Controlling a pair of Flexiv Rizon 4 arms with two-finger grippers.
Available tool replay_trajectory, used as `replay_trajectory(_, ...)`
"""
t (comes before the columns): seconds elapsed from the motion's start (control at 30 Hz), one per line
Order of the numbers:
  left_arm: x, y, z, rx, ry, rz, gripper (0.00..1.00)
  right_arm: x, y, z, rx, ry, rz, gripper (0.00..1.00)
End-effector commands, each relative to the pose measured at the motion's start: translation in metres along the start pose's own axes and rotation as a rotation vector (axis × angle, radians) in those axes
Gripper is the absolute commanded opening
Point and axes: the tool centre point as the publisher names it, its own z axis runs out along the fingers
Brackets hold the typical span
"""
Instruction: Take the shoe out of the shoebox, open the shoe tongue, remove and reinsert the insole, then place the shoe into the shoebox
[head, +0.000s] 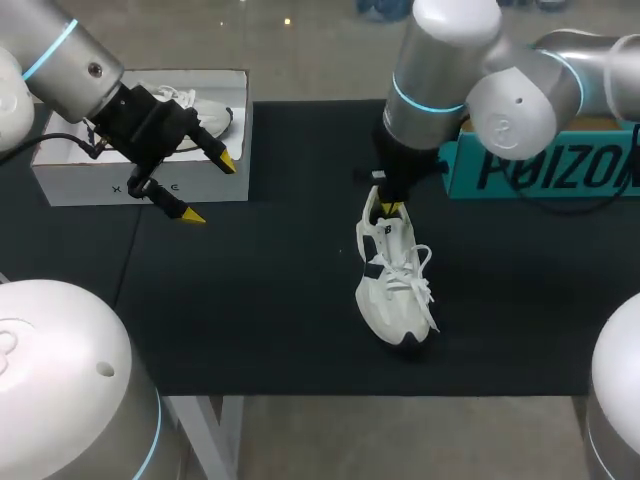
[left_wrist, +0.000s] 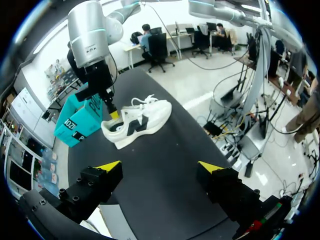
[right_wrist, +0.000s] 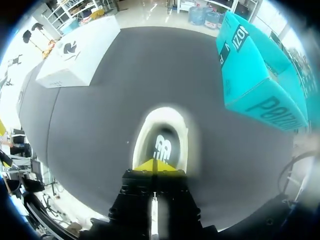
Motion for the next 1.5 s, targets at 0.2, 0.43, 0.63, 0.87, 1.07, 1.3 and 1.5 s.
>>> replay_trajectory(0.2, 0.0, 0.0, 0.0, -0.003, 0.002, 0.0, 1.0, -0.001, -0.001, 0.051, 0.046, 0.018, 0.004, 0.0)
replay_trajectory(0.43, 0.0, 0.0, 0.0, -0.003, 0.002, 0.0, 1.0, -0.001, -0.008, 0.075, 0.104, 0.0, -0.005, 0.0)
replay_trajectory(0.63, 0.0, 0.0, 0.0, -0.003, 0.002, 0.0, 1.0, -0.003, -0.014, 0.07, 0.114, -0.002, 0.0, 0.0)
replay_trajectory(0.87, 0.0, 0.0, 0.0, -0.003, 0.002, 0.0, 1.0, -0.002, -0.004, 0.043, 0.078, -0.014, -0.021, 0.0)
replay_trajectory(1.07, 0.0, 0.0, 0.0, -0.003, 0.002, 0.0, 1.0, -0.005, 0.0, 0.046, 0.09, -0.035, -0.031, 0.0)
replay_trajectory(1.3, 0.0, 0.0, 0.0, -0.003, 0.002, 0.0, 1.0, -0.007, -0.002, 0.07, 0.112, -0.035, -0.019, 0.0)
replay_trajectory(1.5, 0.0, 0.0, 0.0, -0.003, 0.002, 0.0, 1.0, -0.011, -0.008, 0.087, 0.143, -0.037, -0.017, 0.0)
